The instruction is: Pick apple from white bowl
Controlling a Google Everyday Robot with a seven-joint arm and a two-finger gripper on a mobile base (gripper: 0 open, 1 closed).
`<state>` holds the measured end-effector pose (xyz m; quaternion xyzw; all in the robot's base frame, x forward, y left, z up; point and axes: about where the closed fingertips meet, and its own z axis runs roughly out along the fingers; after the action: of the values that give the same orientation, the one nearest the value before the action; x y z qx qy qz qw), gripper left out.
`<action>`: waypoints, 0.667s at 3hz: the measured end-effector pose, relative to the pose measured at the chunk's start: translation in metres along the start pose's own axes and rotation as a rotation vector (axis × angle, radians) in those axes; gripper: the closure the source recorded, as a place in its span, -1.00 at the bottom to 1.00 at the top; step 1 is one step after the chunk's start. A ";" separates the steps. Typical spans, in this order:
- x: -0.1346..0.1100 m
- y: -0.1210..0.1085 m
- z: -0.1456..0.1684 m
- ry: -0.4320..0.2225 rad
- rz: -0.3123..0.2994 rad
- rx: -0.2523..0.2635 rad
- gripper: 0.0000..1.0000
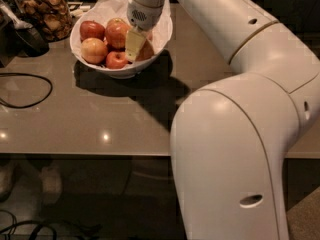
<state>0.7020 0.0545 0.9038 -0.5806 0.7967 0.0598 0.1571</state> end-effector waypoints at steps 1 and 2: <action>0.000 0.000 0.000 0.000 0.000 0.000 0.44; 0.000 0.000 0.000 0.000 0.000 0.000 0.93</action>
Offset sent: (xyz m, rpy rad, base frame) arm 0.0000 0.0000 0.0000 0.0000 0.0000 0.0000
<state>0.7020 0.0545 0.9038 -0.5806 0.7967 0.0598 0.1571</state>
